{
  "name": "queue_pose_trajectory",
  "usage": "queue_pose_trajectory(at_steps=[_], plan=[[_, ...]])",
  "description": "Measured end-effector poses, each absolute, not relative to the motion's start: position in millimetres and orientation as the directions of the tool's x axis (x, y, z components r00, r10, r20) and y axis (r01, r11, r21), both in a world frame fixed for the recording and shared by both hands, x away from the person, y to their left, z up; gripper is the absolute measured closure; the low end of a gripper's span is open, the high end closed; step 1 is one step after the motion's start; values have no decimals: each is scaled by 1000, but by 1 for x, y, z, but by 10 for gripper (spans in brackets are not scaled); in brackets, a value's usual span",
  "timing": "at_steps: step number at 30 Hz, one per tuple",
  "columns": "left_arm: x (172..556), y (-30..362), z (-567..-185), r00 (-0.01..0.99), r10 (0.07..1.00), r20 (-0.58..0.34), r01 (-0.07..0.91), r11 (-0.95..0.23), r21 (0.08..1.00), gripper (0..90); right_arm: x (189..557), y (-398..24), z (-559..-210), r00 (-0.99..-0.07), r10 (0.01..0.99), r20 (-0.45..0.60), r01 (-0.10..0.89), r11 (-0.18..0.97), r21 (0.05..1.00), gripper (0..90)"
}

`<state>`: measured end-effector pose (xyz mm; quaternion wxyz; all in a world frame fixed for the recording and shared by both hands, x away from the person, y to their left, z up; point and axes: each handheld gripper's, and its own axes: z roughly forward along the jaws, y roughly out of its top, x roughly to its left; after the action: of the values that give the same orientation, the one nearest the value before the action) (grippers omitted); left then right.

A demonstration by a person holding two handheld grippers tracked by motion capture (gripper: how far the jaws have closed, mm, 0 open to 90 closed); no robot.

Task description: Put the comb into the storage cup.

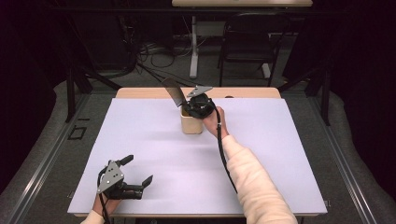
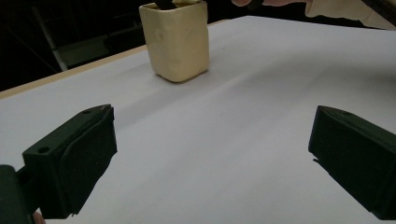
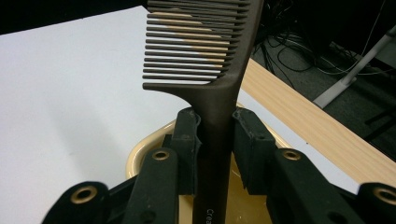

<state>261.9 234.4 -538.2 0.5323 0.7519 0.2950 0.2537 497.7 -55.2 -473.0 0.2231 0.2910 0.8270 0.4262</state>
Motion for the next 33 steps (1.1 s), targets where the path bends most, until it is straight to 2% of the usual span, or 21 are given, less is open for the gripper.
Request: queue_pose_trajectory(at_steps=[8,10,11,12,13,14,16,22,28,33], plan=[[262,234,-538,696,714,69,173,-260,950,12,494,-54,-476,-735,657,-170,281,523,805,705],[262,234,-538,696,715,67,174,-259,950,12,493,-54,-476,-732,657,-177,283,530,799,642],[262,234,-538,696,715,67,174,-259,950,12,493,-54,-476,-732,657,-177,283,530,799,642],[262,234,-538,696,715,67,174,-259,950,12,493,-55,-475,-733,658,-173,291,533,795,590],[262,234,-538,696,715,68,174,-259,950,12,492,-57,-474,-729,670,-142,325,520,790,502],[262,234,-538,695,715,67,174,-259,950,12,492,-57,-474,-729,670,-142,325,520,790,502],[262,234,-538,695,716,68,174,-259,950,12,490,-63,-467,-722,681,-124,331,497,802,418],[262,234,-538,694,717,69,174,-261,950,12,484,-71,-457,-729,677,-105,333,485,809,341],[262,234,-538,695,716,67,175,-258,950,12,478,-77,-448,-766,640,-56,346,485,803,188],[262,234,-538,694,716,67,176,-259,950,11,471,-82,-443,-792,610,-18,352,481,803,111]])
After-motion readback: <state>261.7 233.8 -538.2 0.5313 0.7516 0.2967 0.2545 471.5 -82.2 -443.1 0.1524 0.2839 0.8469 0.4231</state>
